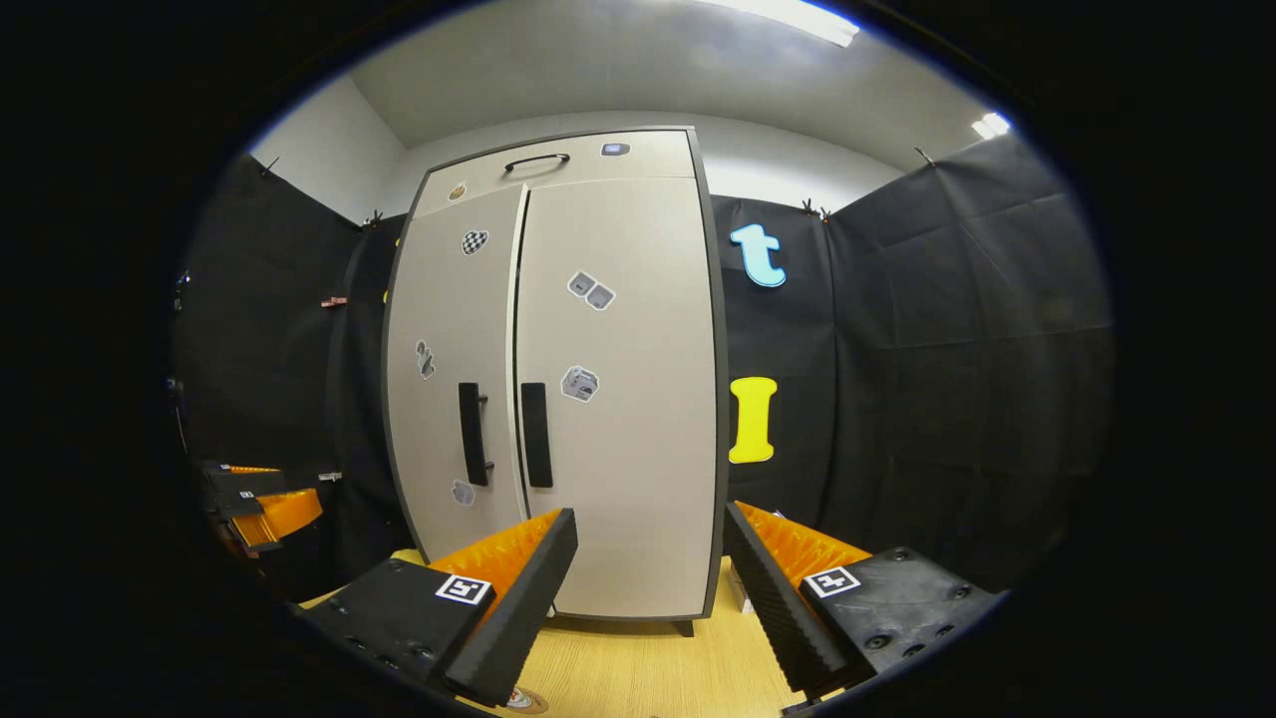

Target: Grasp the bottle in the cabinet with the left hand and place it on the coaster, then close the right door with the right hand and the left door with the left hand.

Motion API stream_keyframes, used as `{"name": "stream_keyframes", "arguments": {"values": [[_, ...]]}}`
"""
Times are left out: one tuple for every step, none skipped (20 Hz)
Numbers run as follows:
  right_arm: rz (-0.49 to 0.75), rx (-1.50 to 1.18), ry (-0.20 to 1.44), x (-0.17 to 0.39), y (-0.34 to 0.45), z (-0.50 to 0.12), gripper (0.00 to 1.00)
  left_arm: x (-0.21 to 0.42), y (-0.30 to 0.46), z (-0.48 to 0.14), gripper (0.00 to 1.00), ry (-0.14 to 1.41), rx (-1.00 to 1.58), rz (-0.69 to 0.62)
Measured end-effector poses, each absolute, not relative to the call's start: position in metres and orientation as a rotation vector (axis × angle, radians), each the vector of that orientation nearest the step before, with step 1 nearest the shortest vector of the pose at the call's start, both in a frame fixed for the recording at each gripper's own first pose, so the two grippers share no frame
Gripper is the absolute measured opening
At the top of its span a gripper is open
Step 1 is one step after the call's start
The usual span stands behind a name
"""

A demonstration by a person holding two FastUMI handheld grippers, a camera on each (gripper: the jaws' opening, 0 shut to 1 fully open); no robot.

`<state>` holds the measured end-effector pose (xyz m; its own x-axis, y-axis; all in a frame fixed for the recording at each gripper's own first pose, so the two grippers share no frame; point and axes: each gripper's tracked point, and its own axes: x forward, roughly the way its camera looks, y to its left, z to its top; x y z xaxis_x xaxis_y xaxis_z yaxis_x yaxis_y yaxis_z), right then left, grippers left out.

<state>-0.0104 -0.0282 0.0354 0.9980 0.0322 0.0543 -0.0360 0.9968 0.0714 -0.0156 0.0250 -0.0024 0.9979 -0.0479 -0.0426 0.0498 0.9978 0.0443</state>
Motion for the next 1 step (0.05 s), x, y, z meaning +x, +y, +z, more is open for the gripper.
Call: {"name": "stream_keyframes", "arguments": {"values": [[0.035,0.070,-0.052,-0.0110,-0.0268,0.0346,0.98,-0.0163,0.0256,-0.0031,0.95,0.041,0.046,-0.048]]}}
